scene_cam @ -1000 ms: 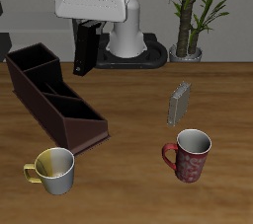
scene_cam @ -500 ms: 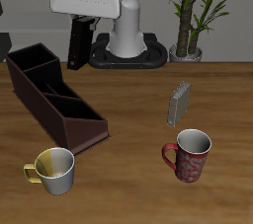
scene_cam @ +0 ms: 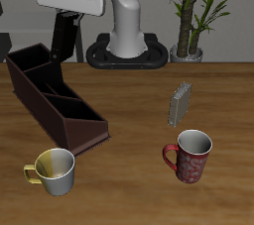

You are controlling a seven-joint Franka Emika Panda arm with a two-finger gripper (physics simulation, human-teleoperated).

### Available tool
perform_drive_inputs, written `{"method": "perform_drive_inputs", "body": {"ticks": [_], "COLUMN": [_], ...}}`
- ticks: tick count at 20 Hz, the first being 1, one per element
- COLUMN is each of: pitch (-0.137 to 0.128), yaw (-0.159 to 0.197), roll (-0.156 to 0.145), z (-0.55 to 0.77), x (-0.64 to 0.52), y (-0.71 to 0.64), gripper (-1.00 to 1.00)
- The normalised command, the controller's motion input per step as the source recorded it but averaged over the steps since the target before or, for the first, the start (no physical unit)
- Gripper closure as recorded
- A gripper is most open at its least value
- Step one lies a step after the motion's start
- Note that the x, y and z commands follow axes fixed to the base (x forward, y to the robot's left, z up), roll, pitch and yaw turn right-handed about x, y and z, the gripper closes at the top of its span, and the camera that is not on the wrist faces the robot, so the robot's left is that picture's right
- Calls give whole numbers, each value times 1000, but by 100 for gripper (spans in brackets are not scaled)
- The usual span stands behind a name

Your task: Place the black book into the right desk caddy's right compartment

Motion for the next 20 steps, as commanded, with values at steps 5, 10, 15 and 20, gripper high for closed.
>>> {"method": "perform_drive_inputs", "body": {"ticks": [5,10,15,20], "pitch": [15,-18,-13,28], "yaw": [-102,-95,-73,-38], "roll": [-16,-12,13,-18], "z": [89,147,38,-114], "x": [-281,-217,-220,-97], "y": [-339,-208,-241,-224], "gripper": [100,100,100,100]}}
